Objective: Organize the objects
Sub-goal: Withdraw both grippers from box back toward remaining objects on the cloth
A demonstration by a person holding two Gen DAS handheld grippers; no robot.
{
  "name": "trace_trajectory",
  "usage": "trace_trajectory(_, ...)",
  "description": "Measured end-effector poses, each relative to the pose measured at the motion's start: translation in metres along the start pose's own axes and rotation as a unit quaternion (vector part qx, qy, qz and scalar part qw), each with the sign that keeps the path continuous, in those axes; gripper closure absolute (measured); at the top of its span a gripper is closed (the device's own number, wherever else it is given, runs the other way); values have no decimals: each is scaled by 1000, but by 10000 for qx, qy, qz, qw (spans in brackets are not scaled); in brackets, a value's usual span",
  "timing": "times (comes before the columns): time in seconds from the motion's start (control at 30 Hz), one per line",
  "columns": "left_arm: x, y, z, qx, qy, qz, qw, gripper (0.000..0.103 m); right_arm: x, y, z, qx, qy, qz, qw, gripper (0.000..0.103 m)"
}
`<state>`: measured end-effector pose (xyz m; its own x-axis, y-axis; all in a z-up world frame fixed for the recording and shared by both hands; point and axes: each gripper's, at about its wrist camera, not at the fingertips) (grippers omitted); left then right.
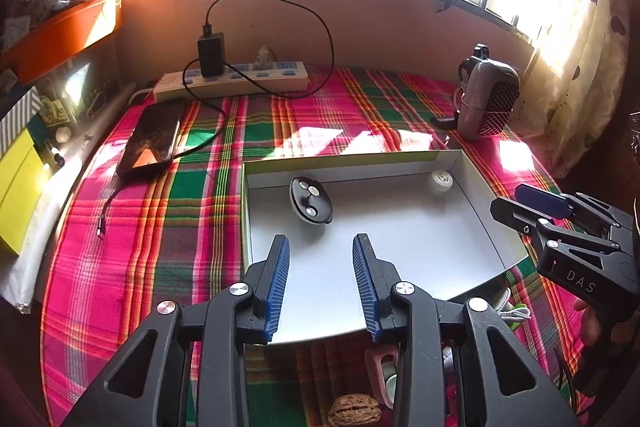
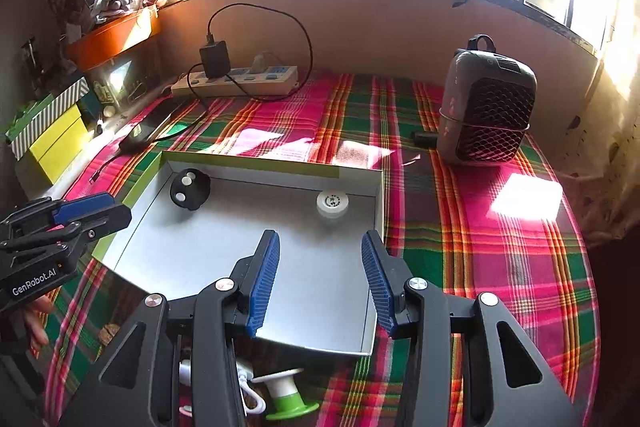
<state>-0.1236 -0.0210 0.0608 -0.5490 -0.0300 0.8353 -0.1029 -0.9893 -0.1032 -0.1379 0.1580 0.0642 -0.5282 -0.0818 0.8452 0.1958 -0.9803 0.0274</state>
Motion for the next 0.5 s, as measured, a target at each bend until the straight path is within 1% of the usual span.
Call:
trace_trajectory(0.27,-23,-3,21,-124,54,35,9999,72,-23,1,26,-4,8,-168,9999,59)
trace_trajectory(0.5,-45,6,34,-339,136,255,9990,72,-43,6,48,29,3,-257,9997,59)
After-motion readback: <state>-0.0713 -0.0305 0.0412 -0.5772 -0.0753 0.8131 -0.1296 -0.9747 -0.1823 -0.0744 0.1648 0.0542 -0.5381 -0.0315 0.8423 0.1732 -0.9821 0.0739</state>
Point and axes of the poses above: each gripper's, at about its wrist camera, not at the fingertips, and z roughly against the way its jaws point, y to its left, x to its top, and after that the axes turned 13 degrees about -y, right-handed
